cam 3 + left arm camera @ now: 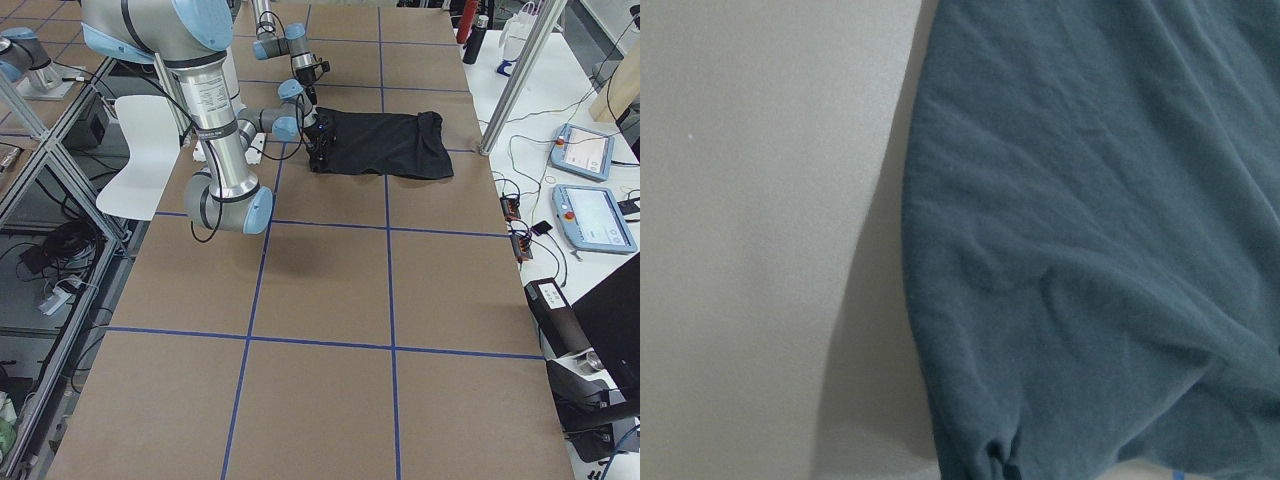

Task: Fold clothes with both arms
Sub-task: 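Grasp the near shirt corners with both grippers, right gripper adjusting inward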

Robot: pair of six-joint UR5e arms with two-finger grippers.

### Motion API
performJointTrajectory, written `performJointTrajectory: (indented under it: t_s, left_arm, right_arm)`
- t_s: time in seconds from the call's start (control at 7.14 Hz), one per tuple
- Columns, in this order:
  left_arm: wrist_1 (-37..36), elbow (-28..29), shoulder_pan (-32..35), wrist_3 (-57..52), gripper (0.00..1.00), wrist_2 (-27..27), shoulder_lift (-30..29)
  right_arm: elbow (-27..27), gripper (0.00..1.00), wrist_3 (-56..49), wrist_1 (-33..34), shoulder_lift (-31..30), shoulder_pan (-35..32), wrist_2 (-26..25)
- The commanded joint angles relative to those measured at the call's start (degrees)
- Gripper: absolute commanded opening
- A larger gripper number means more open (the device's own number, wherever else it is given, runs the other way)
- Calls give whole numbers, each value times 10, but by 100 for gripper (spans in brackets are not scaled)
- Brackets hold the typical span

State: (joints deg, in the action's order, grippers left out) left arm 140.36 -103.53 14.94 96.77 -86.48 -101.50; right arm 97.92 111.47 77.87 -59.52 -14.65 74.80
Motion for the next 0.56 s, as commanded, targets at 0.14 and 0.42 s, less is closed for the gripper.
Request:
performJointTrajectory:
  t_s: [0.14, 0.42]
  left_arm:
    - [0, 0, 0, 0, 0, -2, -1]
    - [0, -1, 0, 0, 0, -2, -2]
  right_arm:
    - [-1, 2, 34, 0, 12, 0, -1]
    - [-4, 0, 31, 3, 9, 0, -4]
